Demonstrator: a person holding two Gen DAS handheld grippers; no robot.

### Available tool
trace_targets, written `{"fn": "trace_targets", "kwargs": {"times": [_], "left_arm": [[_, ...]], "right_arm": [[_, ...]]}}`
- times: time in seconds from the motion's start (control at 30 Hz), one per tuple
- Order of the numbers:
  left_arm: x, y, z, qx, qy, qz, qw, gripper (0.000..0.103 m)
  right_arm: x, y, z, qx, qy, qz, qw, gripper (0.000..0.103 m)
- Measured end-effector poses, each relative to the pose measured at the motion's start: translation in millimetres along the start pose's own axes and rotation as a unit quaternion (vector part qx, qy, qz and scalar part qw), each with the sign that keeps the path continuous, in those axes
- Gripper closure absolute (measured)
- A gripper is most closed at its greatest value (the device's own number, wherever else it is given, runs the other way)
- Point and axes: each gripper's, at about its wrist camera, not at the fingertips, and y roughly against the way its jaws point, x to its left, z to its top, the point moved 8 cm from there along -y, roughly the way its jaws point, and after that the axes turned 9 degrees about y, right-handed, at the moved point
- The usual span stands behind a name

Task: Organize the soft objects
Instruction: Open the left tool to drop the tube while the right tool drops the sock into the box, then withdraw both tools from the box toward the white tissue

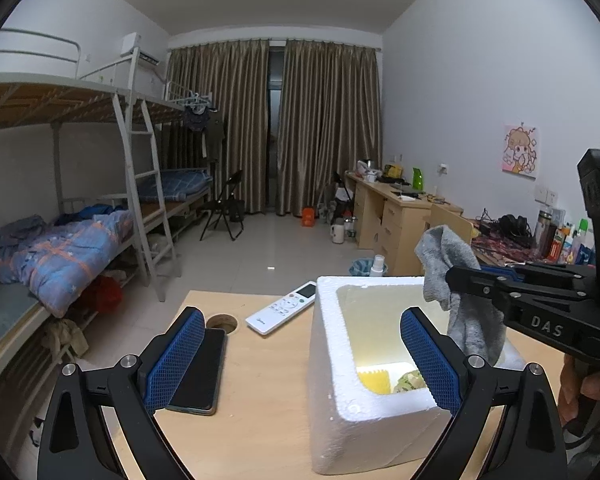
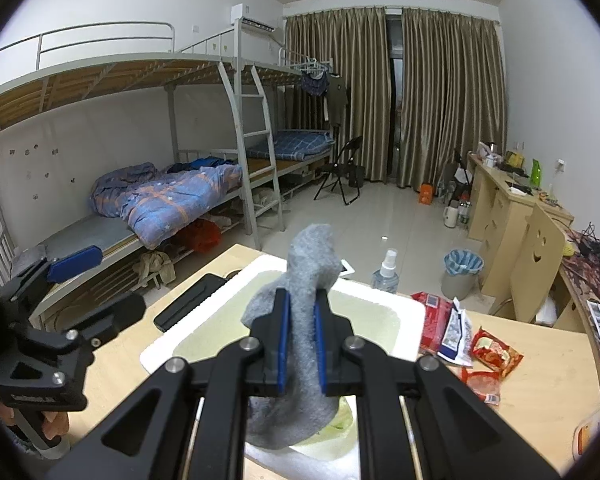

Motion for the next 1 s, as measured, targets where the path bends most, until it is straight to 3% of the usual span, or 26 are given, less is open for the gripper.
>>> {"fn": "trace_targets", "kwargs": {"times": [0.3,0.37,0.43,0.5,0.53,1.0], "left_arm": [[6.1,3.3,-1.8,0.0,0.004,-0.006,1.0,0.004],[5.9,3.4,-2.1,0.001,0.004,-0.006,1.0,0.004],[5.8,4.3,-1.8,0.0,0.004,-0.008,1.0,0.004],[6.2,5.5,-1.1,-0.001,0.003,-0.009,1.0,0.004],[6.4,6.2,-0.5,-0.002,0.003,-0.009,1.0,0.004],[-9.4,18.8,-0.7,-0.007,-0.004,-0.01,0.9999,0.004]], "right_arm": [[-6.1,-16.2,-9.4,0.018,-0.018,-0.002,1.0,0.086],[-8.2,-17.0,-10.9,0.02,-0.025,-0.005,0.999,0.077],[-8.7,-15.2,-9.0,0.017,-0.023,-0.015,0.999,0.04],[-8.2,-9.5,-6.5,0.007,-0.016,-0.027,0.999,0.023],[-7.5,-4.4,-5.0,0.0,-0.009,-0.036,0.999,0.02],[-6.9,11.1,-1.4,-0.003,-0.003,-0.041,0.999,0.016]]}}
